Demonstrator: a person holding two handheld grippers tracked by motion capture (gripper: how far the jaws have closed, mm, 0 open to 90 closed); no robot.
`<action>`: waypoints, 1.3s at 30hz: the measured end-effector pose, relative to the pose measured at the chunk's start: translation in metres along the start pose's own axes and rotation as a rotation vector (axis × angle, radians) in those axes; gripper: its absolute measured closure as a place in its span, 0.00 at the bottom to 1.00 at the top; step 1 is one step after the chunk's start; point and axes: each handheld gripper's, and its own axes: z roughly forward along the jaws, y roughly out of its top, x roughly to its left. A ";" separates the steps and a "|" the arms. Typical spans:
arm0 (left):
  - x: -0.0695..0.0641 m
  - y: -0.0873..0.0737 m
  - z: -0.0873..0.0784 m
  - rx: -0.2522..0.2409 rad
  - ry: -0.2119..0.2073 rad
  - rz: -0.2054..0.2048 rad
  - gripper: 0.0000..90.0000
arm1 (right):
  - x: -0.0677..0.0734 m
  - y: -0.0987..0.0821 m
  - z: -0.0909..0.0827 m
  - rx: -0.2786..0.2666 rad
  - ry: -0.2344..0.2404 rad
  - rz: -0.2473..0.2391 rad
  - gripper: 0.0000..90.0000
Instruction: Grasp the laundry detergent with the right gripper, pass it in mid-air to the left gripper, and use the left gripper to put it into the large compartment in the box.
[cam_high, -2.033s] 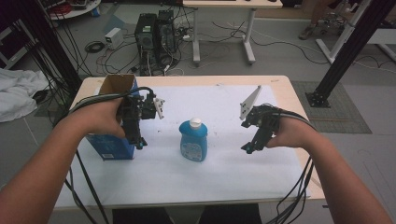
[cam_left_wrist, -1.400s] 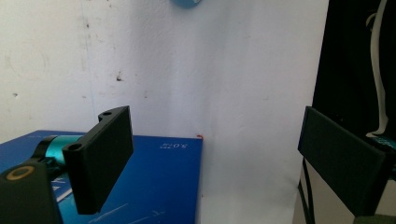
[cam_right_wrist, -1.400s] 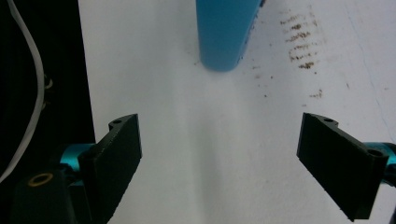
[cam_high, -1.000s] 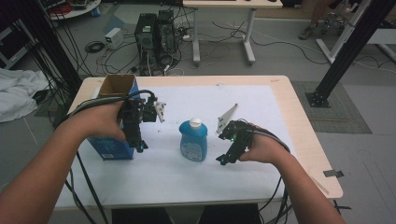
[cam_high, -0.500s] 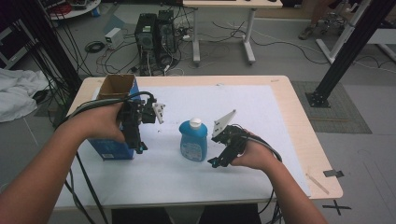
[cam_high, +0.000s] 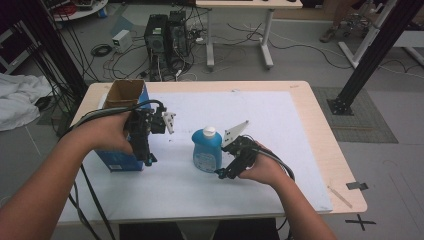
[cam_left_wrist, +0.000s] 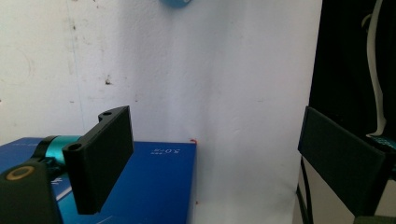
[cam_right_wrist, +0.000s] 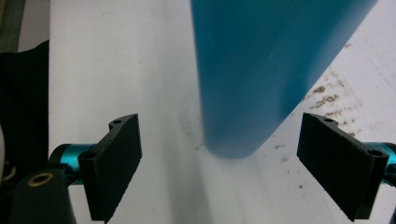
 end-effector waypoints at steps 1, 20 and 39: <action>0.000 0.000 0.000 0.001 -0.001 0.000 0.12 | -0.001 0.001 0.001 -0.005 -0.003 0.000 0.14; -0.002 -0.008 0.000 -0.004 0.002 -0.013 0.12 | -0.001 0.005 0.013 -0.128 -0.085 0.017 0.15; -0.002 -0.010 0.003 -0.006 -0.002 -0.021 0.12 | -0.001 0.004 0.021 -0.213 -0.110 0.022 0.20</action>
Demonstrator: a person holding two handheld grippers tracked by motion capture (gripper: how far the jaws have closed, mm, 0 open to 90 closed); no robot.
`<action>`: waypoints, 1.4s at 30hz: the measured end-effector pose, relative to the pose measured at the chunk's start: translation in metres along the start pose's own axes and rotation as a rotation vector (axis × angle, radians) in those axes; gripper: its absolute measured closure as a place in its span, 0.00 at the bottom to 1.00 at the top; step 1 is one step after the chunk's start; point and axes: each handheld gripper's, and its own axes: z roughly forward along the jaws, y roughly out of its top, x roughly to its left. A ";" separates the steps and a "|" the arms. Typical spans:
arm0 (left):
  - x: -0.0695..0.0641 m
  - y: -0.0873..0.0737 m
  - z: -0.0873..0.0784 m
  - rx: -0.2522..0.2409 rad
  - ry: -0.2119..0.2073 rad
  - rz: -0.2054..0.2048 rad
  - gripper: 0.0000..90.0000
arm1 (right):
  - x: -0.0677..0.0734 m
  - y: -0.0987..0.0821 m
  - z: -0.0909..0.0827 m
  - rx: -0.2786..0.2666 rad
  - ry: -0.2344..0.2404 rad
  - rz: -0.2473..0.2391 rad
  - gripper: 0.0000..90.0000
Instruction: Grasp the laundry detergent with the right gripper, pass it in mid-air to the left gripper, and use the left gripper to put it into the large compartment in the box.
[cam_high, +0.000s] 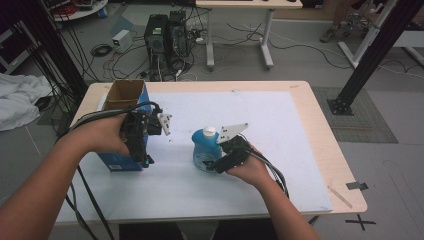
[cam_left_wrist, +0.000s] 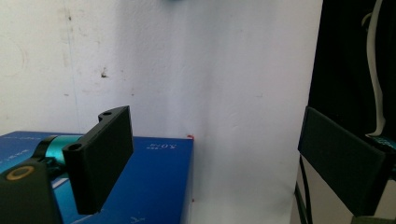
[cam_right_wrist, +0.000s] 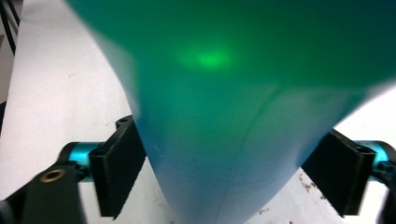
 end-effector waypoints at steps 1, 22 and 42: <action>0.000 0.000 0.000 0.002 0.000 0.002 0.12 | 0.000 0.000 0.000 -0.013 -0.007 -0.003 0.21; 0.003 0.000 0.004 0.010 -0.006 0.003 0.12 | 0.001 -0.003 0.004 -0.058 -0.009 -0.002 0.35; 0.005 0.001 0.006 0.015 -0.013 0.001 0.12 | 0.002 -0.008 0.009 -0.076 0.002 0.003 0.44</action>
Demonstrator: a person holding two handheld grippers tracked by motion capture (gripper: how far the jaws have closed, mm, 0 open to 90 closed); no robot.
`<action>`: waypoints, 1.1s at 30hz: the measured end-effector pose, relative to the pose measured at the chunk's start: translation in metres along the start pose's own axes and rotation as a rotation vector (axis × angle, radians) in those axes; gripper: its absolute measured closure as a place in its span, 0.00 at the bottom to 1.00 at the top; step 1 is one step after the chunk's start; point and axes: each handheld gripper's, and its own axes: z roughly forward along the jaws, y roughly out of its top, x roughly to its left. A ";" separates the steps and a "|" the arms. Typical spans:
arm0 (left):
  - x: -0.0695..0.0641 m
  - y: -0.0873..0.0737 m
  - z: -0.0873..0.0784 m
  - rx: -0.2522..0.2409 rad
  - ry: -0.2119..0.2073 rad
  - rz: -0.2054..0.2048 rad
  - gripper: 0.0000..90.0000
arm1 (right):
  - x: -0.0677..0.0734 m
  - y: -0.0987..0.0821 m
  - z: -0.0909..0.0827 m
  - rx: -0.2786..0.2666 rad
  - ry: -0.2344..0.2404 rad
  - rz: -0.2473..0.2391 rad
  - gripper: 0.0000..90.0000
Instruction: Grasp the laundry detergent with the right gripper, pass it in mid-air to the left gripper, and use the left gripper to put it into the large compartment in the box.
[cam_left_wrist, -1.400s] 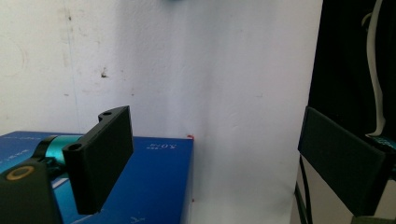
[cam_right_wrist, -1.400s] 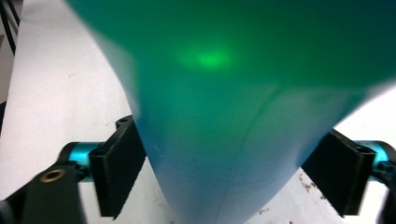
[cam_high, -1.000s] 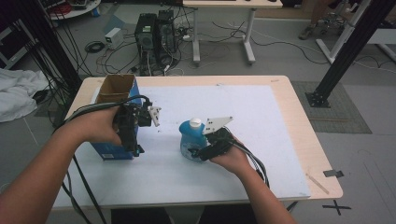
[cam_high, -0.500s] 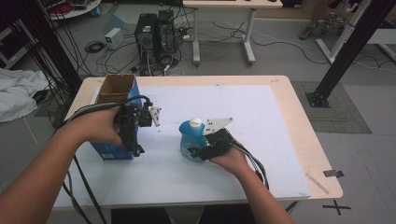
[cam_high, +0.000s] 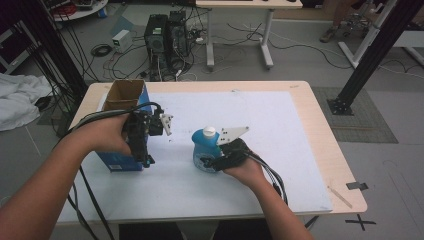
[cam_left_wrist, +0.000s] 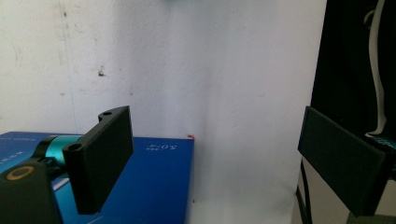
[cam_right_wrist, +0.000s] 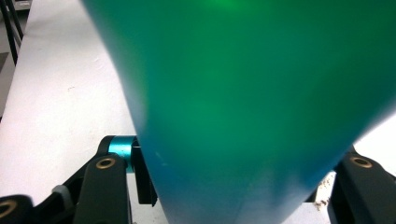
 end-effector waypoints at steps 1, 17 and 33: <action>0.000 0.000 0.000 0.001 0.000 0.002 0.12 | 0.000 0.000 0.000 0.000 -0.002 -0.003 0.45; 0.001 0.002 0.000 0.002 -0.002 0.001 0.12 | -0.001 -0.001 -0.001 -0.020 0.013 0.010 0.52; 0.002 0.016 -0.007 0.009 0.012 0.011 0.12 | -0.002 0.007 -0.017 -0.038 0.042 0.002 0.53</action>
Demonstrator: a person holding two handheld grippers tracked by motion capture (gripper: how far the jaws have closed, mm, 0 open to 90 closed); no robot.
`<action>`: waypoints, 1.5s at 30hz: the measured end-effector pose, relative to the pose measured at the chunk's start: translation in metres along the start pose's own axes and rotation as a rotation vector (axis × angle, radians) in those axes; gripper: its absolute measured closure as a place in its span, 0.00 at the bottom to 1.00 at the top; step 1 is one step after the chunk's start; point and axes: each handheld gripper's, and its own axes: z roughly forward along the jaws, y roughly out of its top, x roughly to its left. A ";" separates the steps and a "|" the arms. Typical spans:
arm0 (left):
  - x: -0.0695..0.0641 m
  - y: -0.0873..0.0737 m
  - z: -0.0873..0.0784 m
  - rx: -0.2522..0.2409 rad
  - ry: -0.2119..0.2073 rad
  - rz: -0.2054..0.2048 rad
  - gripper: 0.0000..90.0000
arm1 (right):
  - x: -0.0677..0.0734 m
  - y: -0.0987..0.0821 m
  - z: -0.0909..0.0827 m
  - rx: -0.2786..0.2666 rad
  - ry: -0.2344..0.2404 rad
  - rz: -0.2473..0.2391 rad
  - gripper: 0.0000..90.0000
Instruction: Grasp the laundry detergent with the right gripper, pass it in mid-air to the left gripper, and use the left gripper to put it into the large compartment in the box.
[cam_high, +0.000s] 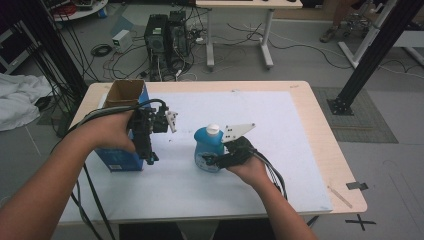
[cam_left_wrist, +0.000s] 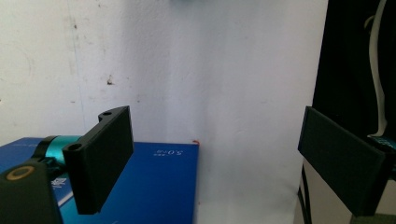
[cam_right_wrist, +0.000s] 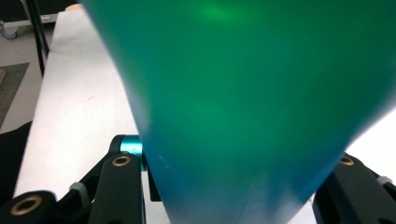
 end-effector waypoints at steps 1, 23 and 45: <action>0.000 0.002 -0.001 0.003 -0.001 0.004 0.12 | 0.000 0.003 -0.002 0.001 0.007 -0.004 0.53; -0.008 0.050 -0.024 -0.029 -0.008 0.070 0.12 | 0.024 0.041 -0.018 0.022 0.165 -0.131 0.53; -0.020 0.072 -0.022 0.019 -0.018 0.103 0.12 | 0.033 0.057 0.011 0.044 0.244 -0.166 0.53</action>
